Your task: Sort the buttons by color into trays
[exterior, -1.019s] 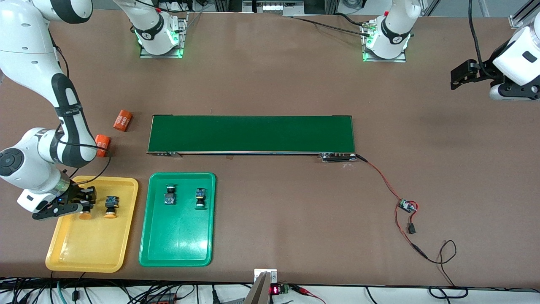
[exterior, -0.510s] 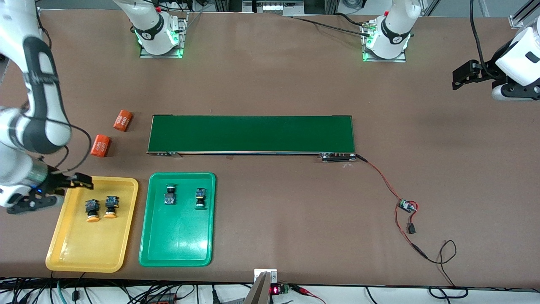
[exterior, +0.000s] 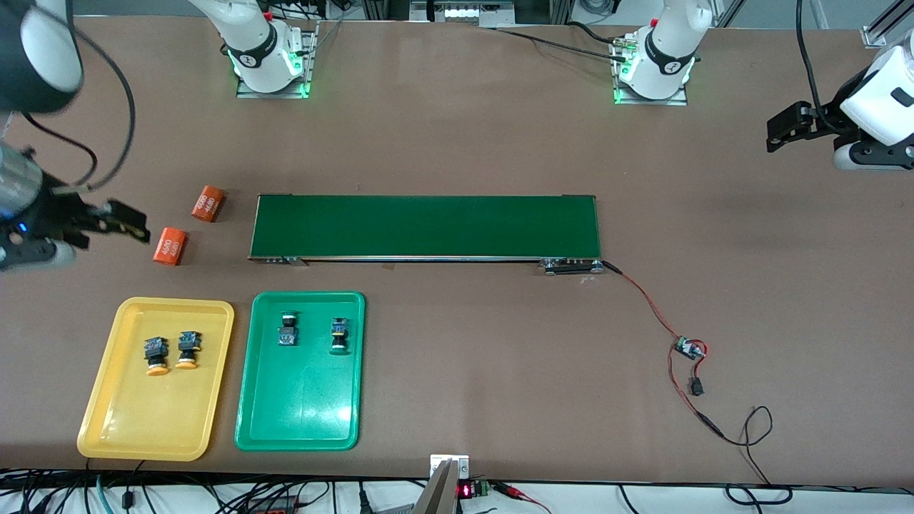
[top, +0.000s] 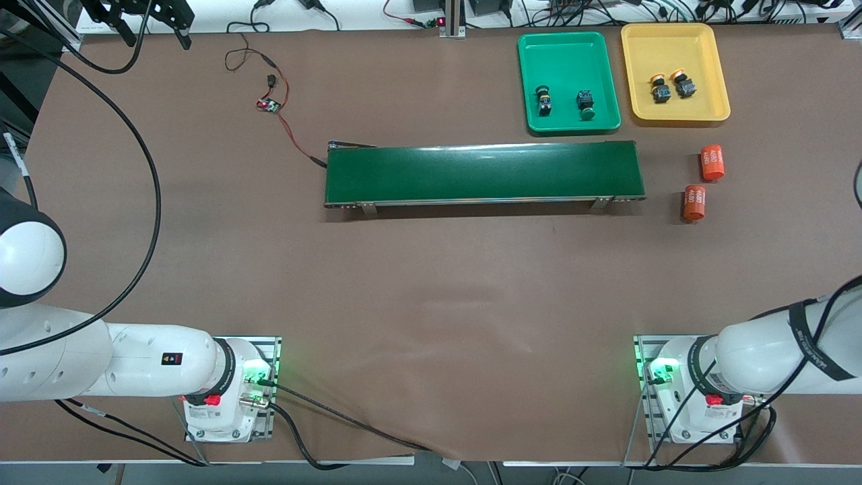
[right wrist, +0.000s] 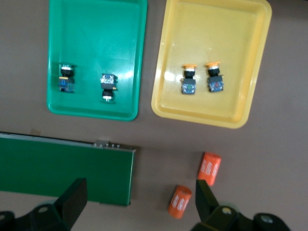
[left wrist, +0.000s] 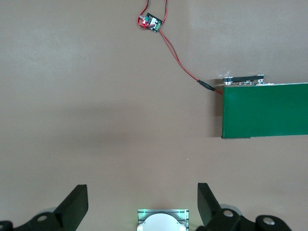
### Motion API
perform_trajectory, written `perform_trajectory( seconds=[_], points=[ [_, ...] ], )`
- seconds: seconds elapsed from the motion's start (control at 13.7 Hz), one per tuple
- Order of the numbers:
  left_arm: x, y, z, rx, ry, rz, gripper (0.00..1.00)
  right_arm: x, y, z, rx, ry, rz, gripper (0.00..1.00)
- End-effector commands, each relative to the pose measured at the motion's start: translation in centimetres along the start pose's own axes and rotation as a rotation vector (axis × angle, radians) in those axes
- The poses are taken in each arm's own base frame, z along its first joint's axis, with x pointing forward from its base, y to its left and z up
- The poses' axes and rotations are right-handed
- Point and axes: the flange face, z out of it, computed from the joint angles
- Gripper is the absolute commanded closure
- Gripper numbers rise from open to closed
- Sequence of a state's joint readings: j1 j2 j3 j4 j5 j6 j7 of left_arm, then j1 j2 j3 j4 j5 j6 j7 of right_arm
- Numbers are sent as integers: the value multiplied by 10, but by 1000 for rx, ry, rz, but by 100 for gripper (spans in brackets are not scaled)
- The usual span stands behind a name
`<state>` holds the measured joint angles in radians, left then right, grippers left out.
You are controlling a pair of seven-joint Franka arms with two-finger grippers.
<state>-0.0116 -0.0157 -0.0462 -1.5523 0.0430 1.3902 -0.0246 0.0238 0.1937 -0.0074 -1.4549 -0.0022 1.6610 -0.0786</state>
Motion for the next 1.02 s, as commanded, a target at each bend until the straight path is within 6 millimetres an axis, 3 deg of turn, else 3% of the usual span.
perform_trajectory(
  seconds=[0.0,0.07,0.29,0.95],
  points=[
    [0,-3,-5,-15,-4,16,0,-16,35,-1,-21,-58,67,0],
    [0,-3,-5,-15,-4,16,0,-23,43,-29,-25,-28,86,0],
    [0,-2,-5,-15,-4,18,0,-39,47,-46,-28,-52,97,0],
    [0,-3,-5,-15,-4,16,0,-64,41,-36,-4,7,92,0]
  ],
)
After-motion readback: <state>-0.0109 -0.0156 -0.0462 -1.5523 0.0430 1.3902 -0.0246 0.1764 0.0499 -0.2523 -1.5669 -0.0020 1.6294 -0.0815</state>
